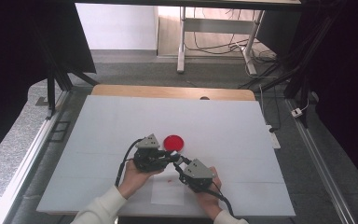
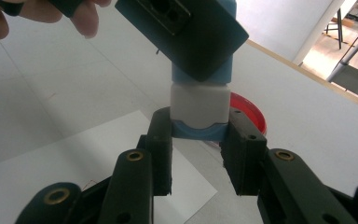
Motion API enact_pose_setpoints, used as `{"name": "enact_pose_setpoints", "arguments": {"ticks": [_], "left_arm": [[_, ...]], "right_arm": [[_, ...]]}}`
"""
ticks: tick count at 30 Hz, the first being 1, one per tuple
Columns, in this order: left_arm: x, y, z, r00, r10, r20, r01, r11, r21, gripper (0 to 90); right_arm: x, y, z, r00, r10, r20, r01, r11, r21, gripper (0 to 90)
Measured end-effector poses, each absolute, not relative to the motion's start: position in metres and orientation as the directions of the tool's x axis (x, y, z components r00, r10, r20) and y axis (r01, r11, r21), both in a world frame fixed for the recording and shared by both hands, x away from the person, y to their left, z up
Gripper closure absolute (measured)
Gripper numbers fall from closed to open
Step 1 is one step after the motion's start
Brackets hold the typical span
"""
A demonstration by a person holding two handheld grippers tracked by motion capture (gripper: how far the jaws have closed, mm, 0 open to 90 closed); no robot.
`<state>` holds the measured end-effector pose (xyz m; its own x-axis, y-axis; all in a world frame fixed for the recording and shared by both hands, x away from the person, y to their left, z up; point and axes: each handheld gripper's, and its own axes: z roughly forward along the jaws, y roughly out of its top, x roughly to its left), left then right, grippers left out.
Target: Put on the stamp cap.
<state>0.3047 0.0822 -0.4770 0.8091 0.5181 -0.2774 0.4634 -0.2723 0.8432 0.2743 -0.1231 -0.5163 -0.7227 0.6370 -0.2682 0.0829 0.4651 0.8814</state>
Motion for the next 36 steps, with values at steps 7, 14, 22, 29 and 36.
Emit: {"name": "enact_pose_setpoints", "arguments": {"ticks": [7, 14, 22, 29, 36], "left_arm": [[0.3039, 0.0810, -0.4786, 0.810, 0.521, -0.270, 0.459, -0.276, 0.845, 75.3], [0.3042, 0.0809, -0.4798, 0.807, 0.524, -0.274, 0.463, -0.272, 0.843, 75.3], [0.3041, 0.0833, -0.4767, 0.803, 0.527, -0.276, 0.464, -0.263, 0.846, 75.1], [0.3040, 0.0834, -0.4756, 0.803, 0.528, -0.275, 0.463, -0.264, 0.846, 75.1], [0.3041, 0.0831, -0.4751, 0.806, 0.525, -0.274, 0.462, -0.267, 0.846, 75.1]], "right_arm": [[0.2743, -0.1233, -0.5162, -0.722, 0.636, -0.272, 0.087, 0.473, 0.877, 65.1], [0.2751, -0.1233, -0.5170, -0.725, 0.633, -0.274, 0.087, 0.478, 0.874, 65.1], [0.2763, -0.1237, -0.5177, -0.729, 0.626, -0.276, 0.086, 0.483, 0.871, 64.9], [0.2768, -0.1239, -0.5177, -0.734, 0.624, -0.269, 0.087, 0.480, 0.873, 64.3], [0.2770, -0.1243, -0.5174, -0.743, 0.618, -0.258, 0.089, 0.473, 0.877, 61.4]]}}
